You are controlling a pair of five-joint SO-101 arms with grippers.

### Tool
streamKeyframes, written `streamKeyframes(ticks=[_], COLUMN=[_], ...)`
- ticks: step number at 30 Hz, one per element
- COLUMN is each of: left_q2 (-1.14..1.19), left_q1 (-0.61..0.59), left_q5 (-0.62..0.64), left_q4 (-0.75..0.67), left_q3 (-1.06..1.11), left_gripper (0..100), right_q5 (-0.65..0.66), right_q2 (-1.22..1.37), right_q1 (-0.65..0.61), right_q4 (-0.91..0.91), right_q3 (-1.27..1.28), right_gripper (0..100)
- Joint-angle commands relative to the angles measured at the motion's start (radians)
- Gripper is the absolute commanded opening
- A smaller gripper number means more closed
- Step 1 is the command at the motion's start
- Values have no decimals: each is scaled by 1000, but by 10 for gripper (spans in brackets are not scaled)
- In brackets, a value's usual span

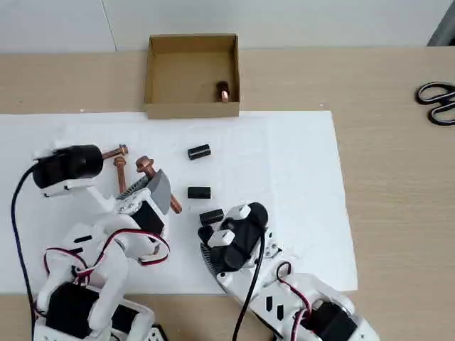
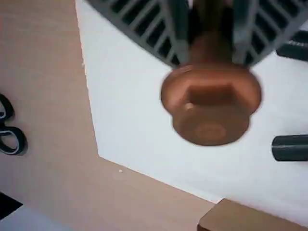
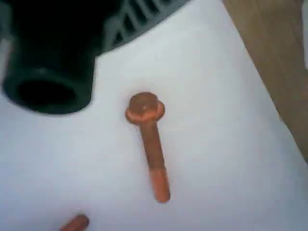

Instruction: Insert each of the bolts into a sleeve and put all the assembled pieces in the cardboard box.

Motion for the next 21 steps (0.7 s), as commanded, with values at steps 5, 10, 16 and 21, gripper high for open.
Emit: streamKeyframes(ticks=[5,10,16,21], left_q2=[-20,-18,-17,-15], left_q1=[123,153,155,155], left_q5=[-8,-8,-6,-3], left_q4=[-26,-28,-21,-21], left_q3=[-1,-1,1,2], left_gripper=[6,6,6,6], right_q5=[15,15,15,15], right_q2=[-7,-7,-8,-8], right_q1=[-4,-4,-4,-4], right_q4=[-107,-113,-113,-113], right_q3=[35,41,41,38], right_gripper=[3,3,3,3])
